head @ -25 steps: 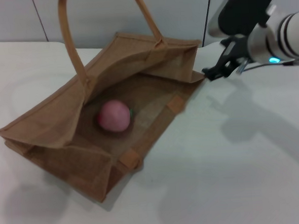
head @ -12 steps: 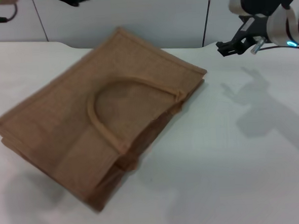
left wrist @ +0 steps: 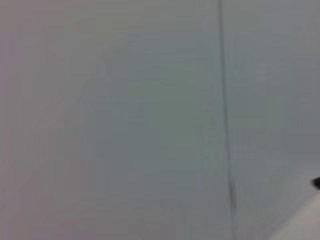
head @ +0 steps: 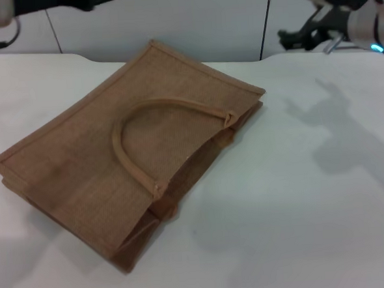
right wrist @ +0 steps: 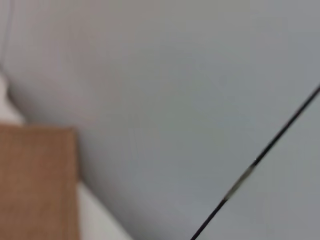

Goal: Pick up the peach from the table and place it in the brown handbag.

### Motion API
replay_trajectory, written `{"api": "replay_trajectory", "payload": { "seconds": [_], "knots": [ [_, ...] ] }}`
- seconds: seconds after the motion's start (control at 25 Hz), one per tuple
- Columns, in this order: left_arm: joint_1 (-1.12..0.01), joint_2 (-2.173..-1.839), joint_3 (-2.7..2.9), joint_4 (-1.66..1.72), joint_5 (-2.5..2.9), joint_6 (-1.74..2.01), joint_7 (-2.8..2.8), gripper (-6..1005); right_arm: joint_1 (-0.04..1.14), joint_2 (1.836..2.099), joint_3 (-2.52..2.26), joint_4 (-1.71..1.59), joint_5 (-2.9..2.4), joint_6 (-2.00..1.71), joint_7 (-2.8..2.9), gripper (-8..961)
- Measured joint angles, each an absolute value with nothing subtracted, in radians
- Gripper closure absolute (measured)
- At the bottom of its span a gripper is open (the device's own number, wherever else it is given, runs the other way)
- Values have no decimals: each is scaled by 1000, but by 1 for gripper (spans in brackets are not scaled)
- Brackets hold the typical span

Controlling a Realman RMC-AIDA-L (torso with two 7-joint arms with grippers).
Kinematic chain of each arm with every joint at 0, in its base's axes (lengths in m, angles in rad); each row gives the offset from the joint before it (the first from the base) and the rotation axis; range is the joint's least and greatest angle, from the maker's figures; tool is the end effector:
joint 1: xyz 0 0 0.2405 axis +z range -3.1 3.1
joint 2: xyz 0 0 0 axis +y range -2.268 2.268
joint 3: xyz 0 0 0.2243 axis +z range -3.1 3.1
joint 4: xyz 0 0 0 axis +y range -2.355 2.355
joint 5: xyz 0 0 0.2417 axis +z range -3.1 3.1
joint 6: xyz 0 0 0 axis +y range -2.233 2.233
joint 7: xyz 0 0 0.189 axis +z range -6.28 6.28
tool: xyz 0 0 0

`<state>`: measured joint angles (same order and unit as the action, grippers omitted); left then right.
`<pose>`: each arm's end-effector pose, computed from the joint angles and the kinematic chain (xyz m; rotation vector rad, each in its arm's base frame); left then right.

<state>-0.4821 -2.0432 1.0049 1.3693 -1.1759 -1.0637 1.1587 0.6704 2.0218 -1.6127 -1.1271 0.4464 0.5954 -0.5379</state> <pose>-0.1339 0.4615 0.1150 -2.2235 -0.4654 -0.5134 0.1229 0.5012 -0.0226 -2.1802 0.3274 -0.0561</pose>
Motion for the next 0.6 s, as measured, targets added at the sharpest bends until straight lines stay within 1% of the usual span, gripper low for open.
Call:
{"api": "replay_trajectory", "payload": {
  "seconds": [0.16, 0.4, 0.6],
  "knots": [
    [-426, -2043, 1005, 1240, -1374, -961, 1347, 440, 612, 2022, -1619, -1148, 509, 440, -531, 67],
    [-368, -2043, 1004, 1021, -1718, -898, 1716, 455, 529, 2022, -1658, -1146, 548, 195, -527, 67],
    [-368, -2044, 1005, 818, -1879, -897, 1958, 456, 493, 2021, -1741, -1093, 587, -2, -523, 67]
  ]
}}
